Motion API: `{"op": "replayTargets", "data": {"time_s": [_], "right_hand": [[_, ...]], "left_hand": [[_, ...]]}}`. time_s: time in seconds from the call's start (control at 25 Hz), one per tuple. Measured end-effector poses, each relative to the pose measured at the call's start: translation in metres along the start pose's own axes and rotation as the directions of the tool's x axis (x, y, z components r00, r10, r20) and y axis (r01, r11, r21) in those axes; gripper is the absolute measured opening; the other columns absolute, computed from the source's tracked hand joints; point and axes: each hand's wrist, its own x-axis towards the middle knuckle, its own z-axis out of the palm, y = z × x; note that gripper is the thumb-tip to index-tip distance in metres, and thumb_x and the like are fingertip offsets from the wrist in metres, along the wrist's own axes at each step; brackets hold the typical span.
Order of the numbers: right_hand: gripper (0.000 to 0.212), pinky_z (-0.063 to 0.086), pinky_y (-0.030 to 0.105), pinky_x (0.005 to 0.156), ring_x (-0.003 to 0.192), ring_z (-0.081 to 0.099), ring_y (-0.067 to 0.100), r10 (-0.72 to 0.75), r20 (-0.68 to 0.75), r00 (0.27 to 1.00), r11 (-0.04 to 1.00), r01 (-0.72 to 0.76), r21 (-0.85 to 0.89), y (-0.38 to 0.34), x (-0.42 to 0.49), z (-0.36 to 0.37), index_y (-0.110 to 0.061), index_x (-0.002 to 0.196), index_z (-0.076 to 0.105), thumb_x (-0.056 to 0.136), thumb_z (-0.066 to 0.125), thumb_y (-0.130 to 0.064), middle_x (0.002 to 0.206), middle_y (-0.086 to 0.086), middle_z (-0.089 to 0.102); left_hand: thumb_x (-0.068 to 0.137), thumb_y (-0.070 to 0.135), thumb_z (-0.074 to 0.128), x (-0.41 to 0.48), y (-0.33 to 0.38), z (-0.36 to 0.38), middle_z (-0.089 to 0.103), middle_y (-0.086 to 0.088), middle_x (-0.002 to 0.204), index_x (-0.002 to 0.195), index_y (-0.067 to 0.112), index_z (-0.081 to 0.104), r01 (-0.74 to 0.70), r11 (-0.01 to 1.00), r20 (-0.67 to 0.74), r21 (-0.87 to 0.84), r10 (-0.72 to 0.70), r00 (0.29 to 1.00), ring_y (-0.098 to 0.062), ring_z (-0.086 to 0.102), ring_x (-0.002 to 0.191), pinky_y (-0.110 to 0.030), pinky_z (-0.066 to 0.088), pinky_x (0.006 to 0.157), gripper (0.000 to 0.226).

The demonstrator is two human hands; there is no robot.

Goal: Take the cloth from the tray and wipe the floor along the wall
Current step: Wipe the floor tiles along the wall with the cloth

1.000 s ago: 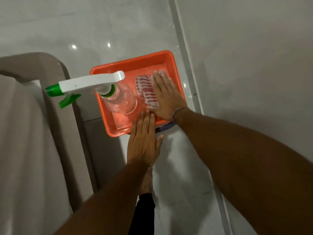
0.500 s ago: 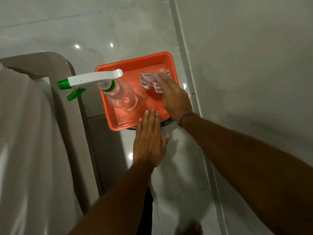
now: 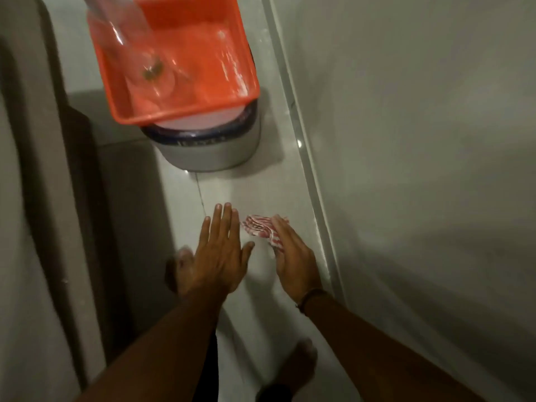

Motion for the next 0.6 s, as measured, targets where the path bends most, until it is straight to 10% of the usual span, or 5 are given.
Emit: {"op": "replayTargets", "data": {"time_s": [0.28, 0.44, 0.6], "right_hand": [[0.064, 0.043, 0.059, 0.12, 0.149, 0.046, 0.042, -0.116, -0.036, 0.993, 0.956, 0.102, -0.274, 0.186, 0.056, 0.101, -0.002, 0.154, 0.045, 0.093, 0.061, 0.011, 0.161, 0.021, 0.048], [0.089, 0.006, 0.056, 0.134, 0.164, 0.011, 0.035, -0.152, 0.063, 0.986, 0.843, 0.162, -0.513, 0.241, 0.084, 0.126, -0.01, 0.166, 0.016, 0.1, 0.049, -0.06, 0.176, 0.015, 0.018], [0.081, 0.012, 0.058, 0.133, 0.164, 0.011, 0.034, -0.23, -0.035, 0.973, 0.812, 0.172, -0.557, 0.256, 0.089, 0.152, -0.011, 0.166, 0.015, 0.105, 0.035, -0.06, 0.176, 0.016, 0.016]], "left_hand": [[0.103, 0.068, 0.012, 0.027, 0.006, 0.191, 0.005, -0.019, 0.182, 0.17, 0.004, 0.009, 0.042, 0.996, -0.01, -0.083, -0.043, 0.999, -0.036, -0.002, 0.168, -0.054, 0.001, 0.135, 0.093], [0.104, 0.07, 0.024, 0.052, -0.002, 0.269, -0.002, -0.018, 0.182, 0.171, 0.007, 0.003, 0.038, 0.994, -0.098, -0.104, -0.048, 0.994, -0.036, -0.006, 0.168, -0.058, -0.001, 0.135, 0.094], [0.105, 0.066, 0.035, 0.051, -0.005, 0.295, 0.002, -0.018, 0.182, 0.172, 0.009, 0.008, 0.026, 0.998, -0.27, -0.061, -0.042, 0.962, -0.035, -0.003, 0.169, -0.058, -0.001, 0.135, 0.092]]}}
